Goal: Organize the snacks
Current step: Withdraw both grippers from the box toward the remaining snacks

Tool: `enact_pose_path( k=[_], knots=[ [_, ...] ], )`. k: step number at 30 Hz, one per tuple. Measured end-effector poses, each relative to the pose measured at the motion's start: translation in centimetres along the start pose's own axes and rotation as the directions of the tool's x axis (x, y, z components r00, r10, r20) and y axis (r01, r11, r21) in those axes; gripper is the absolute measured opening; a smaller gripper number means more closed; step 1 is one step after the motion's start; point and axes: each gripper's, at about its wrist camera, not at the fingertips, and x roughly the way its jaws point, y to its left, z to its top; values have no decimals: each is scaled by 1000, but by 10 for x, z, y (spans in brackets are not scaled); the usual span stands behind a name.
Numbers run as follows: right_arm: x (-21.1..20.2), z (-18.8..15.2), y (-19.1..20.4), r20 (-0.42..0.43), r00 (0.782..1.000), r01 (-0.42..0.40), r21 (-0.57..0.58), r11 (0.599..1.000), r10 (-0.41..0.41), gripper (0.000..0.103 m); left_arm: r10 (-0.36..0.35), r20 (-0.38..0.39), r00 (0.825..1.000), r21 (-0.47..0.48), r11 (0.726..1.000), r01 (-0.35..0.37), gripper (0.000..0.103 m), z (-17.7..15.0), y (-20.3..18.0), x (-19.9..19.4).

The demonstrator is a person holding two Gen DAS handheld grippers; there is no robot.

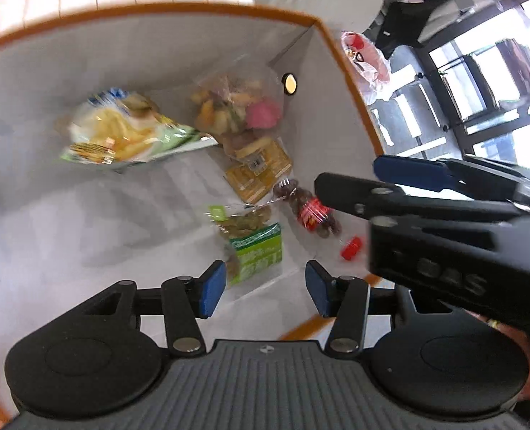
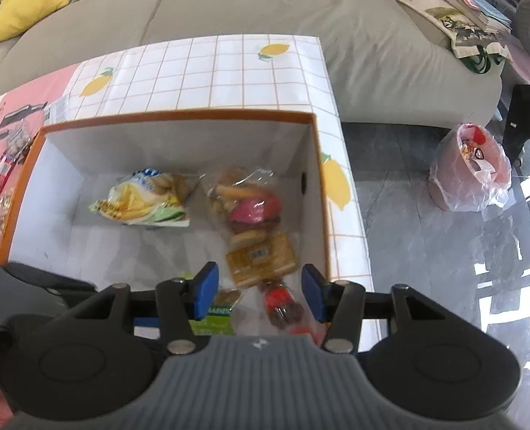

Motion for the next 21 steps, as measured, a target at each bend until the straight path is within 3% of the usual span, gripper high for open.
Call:
enact_pose_path(
  k=[7, 11, 15, 21],
  knots=[
    [-14, -14, 22, 1, 1000, 23, -5, 1000, -23, 59, 27, 87, 996, 79, 996, -34, 59, -30, 7, -59],
    [-26, -24, 37, 25, 999, 35, 11, 999, -35, 66, 42, 169, 985, 92, 994, -58, 59, -51, 17, -94],
    [-45, -38, 60, 84, 996, 18, 27, 999, -20, 70, 86, 276, 957, 97, 988, -117, 59, -76, 32, -131],
    [-65, -61, 104, 164, 984, -80, 71, 994, 67, 71, 145, 388, 910, 57, 982, -180, 59, -114, 64, -177]
  ],
)
